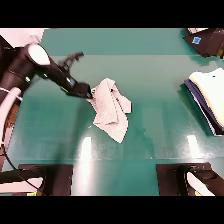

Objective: Fold the shirts.

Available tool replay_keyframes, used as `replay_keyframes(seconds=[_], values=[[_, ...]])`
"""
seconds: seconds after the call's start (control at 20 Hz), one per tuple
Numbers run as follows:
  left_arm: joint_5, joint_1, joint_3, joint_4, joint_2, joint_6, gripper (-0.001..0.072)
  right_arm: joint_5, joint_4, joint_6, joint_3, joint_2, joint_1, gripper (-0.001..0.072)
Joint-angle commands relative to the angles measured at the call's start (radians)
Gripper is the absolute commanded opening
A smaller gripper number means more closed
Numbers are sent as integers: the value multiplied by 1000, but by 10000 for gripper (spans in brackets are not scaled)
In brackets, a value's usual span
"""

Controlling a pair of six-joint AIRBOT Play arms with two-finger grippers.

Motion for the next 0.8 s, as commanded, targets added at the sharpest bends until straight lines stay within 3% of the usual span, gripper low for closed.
replay_keyframes(seconds=[0.0,0.25,0.45,0.5,0.55,0.6,0.75], values=[[230,-78,-259,-90,19,-16,610,3,-4,0,1,-1,0,19],[490,-169,-348,-168,15,-19,610,5,-3,1,1,-1,0,19],[505,-175,-348,-171,-8,-50,598,12,-3,1,1,-1,0,19],[506,-175,-348,-171,-8,-50,421,15,-3,1,1,-1,0,19],[506,-175,-347,-173,-8,-50,168,20,-4,1,1,-1,0,19],[498,-174,-344,-174,-7,-48,31,25,-4,1,1,-1,0,19],[344,-134,-267,-124,38,13,21,57,-29,1,-1,-6,0,19]])
